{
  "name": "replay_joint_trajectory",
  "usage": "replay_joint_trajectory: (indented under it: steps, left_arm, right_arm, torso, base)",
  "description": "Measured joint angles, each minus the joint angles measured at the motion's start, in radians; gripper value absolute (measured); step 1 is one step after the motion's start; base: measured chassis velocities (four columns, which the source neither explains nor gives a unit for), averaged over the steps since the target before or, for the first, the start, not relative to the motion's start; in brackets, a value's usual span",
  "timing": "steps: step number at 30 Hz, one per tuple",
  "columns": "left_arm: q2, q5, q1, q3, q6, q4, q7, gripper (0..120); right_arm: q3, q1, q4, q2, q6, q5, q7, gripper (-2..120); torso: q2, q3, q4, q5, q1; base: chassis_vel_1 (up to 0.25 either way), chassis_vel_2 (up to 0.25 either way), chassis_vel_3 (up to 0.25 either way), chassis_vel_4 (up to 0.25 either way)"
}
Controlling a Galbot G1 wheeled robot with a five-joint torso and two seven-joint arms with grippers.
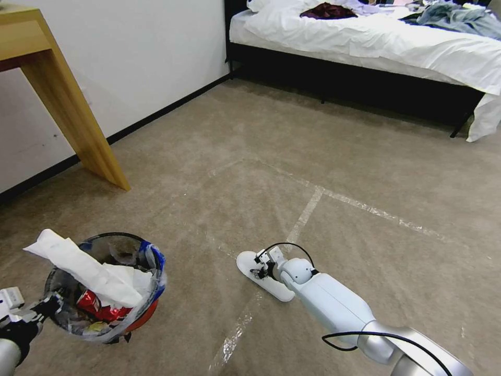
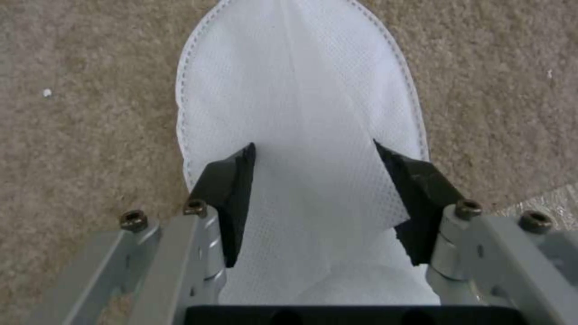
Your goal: Pick up the trash bin and place the garbage on the floor into it.
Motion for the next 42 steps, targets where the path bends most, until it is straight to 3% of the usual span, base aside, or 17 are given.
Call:
replay_joint_trajectory:
  steps: [11, 23, 42]
  left_arm:
    - [-0.006, 0.006, 0.009, 0.0, -0.008, -0.004, 0.002, 1]
    - [-0.003, 0.009, 0.001, 0.006, -0.009, 0.001, 0.002, 1]
    - [-0.003, 0.014, -0.001, 0.013, -0.009, 0.003, 0.003, 1]
  right_arm:
    - [0.003, 0.0, -0.008, 0.006, 0.008, -0.01, -0.002, 44]
    - [0.004, -0.01, 0.01, -0.007, 0.013, -0.006, -0.002, 0]
    - [0.011, -0.034, 0.096, -0.042, 0.016, 0.045, 0.013, 0]
  torso:
    - [0.0, 0.0, 0.0, 0.0, 0.0]
    - [0.0, 0.0, 0.0, 0.0001, 0.0]
    - [0.0, 0.0, 0.0001, 0.0001, 0.0]
  base:
    - [0.0, 0.0, 0.0, 0.0]
    - [0.0, 0.0, 0.0, 0.0]
    - [0.0, 0.0, 0.0, 0.0]
